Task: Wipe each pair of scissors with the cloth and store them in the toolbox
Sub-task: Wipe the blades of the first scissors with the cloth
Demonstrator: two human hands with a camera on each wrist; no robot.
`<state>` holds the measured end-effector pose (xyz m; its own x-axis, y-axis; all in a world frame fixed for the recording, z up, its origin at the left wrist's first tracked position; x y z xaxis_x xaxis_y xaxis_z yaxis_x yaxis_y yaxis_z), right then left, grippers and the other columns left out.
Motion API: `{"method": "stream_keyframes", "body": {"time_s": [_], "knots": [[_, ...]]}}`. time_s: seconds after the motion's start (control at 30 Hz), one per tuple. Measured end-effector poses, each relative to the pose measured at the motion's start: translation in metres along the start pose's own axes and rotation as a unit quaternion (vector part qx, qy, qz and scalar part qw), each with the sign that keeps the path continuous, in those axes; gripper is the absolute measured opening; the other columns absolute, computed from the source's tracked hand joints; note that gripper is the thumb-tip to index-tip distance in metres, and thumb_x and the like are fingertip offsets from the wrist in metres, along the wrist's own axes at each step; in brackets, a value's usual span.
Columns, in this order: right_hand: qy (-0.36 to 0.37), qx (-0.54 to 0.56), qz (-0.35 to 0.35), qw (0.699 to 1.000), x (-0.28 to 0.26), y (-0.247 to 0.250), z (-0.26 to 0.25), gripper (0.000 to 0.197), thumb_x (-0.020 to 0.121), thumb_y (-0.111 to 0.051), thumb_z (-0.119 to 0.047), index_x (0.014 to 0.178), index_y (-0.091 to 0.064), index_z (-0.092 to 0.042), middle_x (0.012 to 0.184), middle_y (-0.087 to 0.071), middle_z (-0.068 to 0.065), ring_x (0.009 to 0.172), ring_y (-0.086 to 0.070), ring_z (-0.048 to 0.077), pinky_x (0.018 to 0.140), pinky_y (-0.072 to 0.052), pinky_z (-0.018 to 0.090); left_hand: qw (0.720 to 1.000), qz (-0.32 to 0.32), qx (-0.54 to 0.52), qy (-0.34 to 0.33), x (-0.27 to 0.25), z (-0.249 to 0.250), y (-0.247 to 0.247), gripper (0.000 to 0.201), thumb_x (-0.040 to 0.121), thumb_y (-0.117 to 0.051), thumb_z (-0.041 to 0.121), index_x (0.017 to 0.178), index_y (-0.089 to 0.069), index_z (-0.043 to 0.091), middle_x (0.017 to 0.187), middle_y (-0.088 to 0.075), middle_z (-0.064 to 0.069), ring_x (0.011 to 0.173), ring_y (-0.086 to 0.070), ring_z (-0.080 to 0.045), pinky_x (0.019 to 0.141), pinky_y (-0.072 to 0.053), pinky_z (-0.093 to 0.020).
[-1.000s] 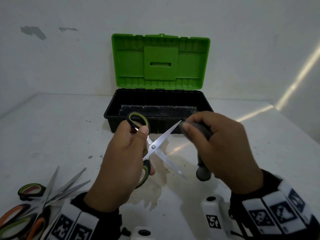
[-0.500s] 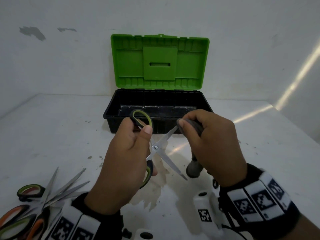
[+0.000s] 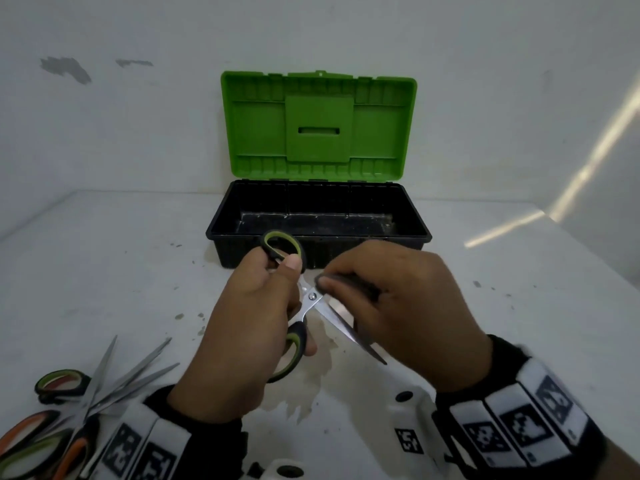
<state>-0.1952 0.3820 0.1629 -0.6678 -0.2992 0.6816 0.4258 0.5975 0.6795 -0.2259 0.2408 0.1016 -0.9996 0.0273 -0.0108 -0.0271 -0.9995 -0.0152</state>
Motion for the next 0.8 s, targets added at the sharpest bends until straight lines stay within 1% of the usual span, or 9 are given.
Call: {"method": "stream_keyframes", "body": {"time_s": [0.03,0.1,0.23,0.33,0.4,0.53,0.6,0.7,0.8], "knots": [[-0.011,-0.002,0.015,1.0,0.001,0.004,0.005,0.007,0.088,-0.07,-0.025,0.087,-0.075,-0.02,0.078,-0.069,-0.009,0.069,-0.062,0.006,0.063,-0.051,0.028,1.0,0.0,0.0,0.008,-0.001,-0.001,0.001,0.03,0.1,-0.049,0.034,0.072,-0.05,0.023,0.067,-0.037,-0.004,0.05,-0.048,-0.024,0.044,-0.045,-0.027],[-0.027,-0.004,0.03,0.999,0.002,0.009,0.011,0.007,0.088,-0.071,-0.026,0.087,-0.075,-0.02,0.077,-0.068,-0.01,0.068,-0.061,0.005,0.063,-0.051,0.026,1.0,-0.002,0.003,0.017,-0.002,-0.003,0.003,0.028,0.1,-0.048,0.036,0.077,-0.052,0.021,0.069,-0.039,-0.004,0.046,-0.051,-0.021,0.045,-0.044,-0.028],[0.004,0.007,-0.012,1.0,-0.004,0.0,-0.001,0.01,0.089,-0.07,-0.026,0.09,-0.075,-0.019,0.081,-0.071,-0.008,0.072,-0.063,0.003,0.066,-0.051,0.02,1.0,-0.002,0.005,0.01,-0.004,0.0,0.002,0.027,0.1,-0.048,0.036,0.076,-0.052,0.023,0.066,-0.039,-0.001,0.043,-0.049,-0.016,0.047,-0.046,-0.03],[-0.024,0.004,0.021,1.0,-0.004,0.006,0.011,0.009,0.088,-0.071,-0.027,0.089,-0.075,-0.019,0.08,-0.07,-0.01,0.071,-0.061,0.003,0.066,-0.05,0.022,1.0,-0.004,0.0,0.007,-0.004,0.001,0.0,0.024,0.101,-0.048,0.033,0.082,-0.055,0.019,0.063,-0.037,-0.001,0.044,-0.045,-0.013,0.047,-0.048,-0.03],[-0.038,-0.002,0.044,0.998,-0.004,0.011,0.018,0.007,0.087,-0.072,-0.025,0.088,-0.075,-0.018,0.078,-0.069,-0.01,0.068,-0.06,0.001,0.065,-0.049,0.02,1.0,-0.008,0.005,0.01,-0.005,0.0,0.0,0.024,0.101,-0.048,0.034,0.084,-0.055,0.018,0.062,-0.037,0.0,0.042,-0.046,-0.014,0.047,-0.048,-0.03],[-0.009,0.006,0.018,1.0,-0.008,0.004,0.006,0.011,0.088,-0.07,-0.026,0.09,-0.075,-0.017,0.079,-0.07,-0.008,0.069,-0.06,0.0,0.066,-0.047,0.011,1.0,0.003,0.019,0.022,-0.005,-0.001,0.002,0.027,0.1,-0.048,0.037,0.079,-0.052,0.02,0.062,-0.039,0.0,0.046,-0.049,-0.018,0.044,-0.045,-0.026],[-0.031,0.006,0.037,0.999,-0.007,0.007,0.014,0.009,0.088,-0.07,-0.026,0.089,-0.075,-0.018,0.078,-0.07,-0.009,0.069,-0.06,0.0,0.067,-0.046,0.01,1.0,0.001,0.012,0.026,-0.005,-0.001,0.002,0.026,0.1,-0.048,0.037,0.081,-0.054,0.021,0.064,-0.038,-0.001,0.047,-0.049,-0.019,0.046,-0.046,-0.027],[-0.088,0.014,0.071,0.993,-0.005,0.013,0.036,0.005,0.086,-0.073,-0.023,0.084,-0.075,-0.018,0.075,-0.069,-0.011,0.069,-0.062,0.003,0.064,-0.048,0.015,0.999,-0.006,0.01,0.033,-0.004,-0.004,0.001,0.025,0.1,-0.048,0.036,0.082,-0.055,0.021,0.066,-0.038,-0.002,0.043,-0.051,-0.018,0.05,-0.046,-0.032],[-0.13,0.028,0.079,0.988,-0.005,0.016,0.047,0.004,0.086,-0.073,-0.022,0.083,-0.074,-0.02,0.067,-0.063,-0.016,0.06,-0.06,0.001,0.059,-0.044,0.01,1.0,0.011,0.015,0.015,-0.003,-0.004,0.003,0.026,0.1,-0.048,0.035,0.08,-0.054,0.02,0.068,-0.039,-0.005,0.044,-0.051,-0.019,0.045,-0.045,-0.027]]}}
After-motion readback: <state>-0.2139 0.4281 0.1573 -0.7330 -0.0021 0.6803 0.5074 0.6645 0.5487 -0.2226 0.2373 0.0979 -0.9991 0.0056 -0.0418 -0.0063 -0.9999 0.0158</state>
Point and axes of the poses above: each hand's wrist, its own x-axis towards the middle knuckle, its own y-axis out of the back of the hand, z = x × y, the point moved 7 cm from there along x, towards the middle knuckle
